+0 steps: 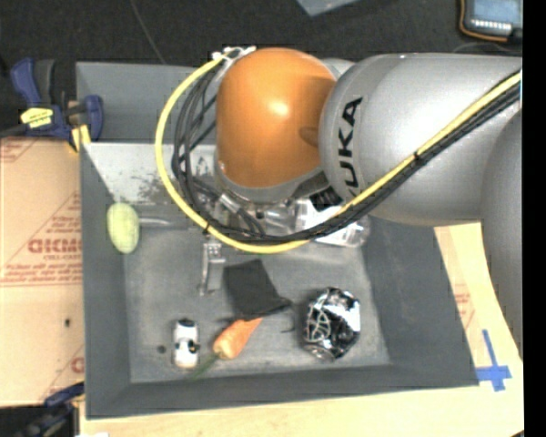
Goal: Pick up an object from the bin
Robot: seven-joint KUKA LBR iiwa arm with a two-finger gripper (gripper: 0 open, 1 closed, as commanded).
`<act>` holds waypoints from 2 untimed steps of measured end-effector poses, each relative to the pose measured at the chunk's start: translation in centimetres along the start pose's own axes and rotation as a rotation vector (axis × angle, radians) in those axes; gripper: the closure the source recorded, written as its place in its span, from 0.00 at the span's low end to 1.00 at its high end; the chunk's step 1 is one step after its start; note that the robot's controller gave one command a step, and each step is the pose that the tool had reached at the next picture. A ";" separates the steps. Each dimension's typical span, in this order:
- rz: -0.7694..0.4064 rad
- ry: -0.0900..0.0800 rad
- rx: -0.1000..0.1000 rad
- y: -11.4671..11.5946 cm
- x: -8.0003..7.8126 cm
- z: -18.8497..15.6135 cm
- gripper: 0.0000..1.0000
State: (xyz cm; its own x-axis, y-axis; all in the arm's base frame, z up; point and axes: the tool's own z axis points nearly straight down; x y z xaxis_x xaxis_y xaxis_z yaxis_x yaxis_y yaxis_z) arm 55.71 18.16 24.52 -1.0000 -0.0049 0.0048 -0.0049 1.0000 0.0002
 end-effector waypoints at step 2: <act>-0.059 -0.013 -0.003 -1.9 0.5 1.9 0.00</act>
Offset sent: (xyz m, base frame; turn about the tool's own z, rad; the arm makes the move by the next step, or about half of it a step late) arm -0.0264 -0.0738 -0.0905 -0.2013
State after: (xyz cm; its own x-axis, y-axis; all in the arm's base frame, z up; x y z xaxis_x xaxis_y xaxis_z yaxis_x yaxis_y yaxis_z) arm 55.20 16.26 22.60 -0.9979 -0.0638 -0.0086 -0.0638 0.9980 0.0035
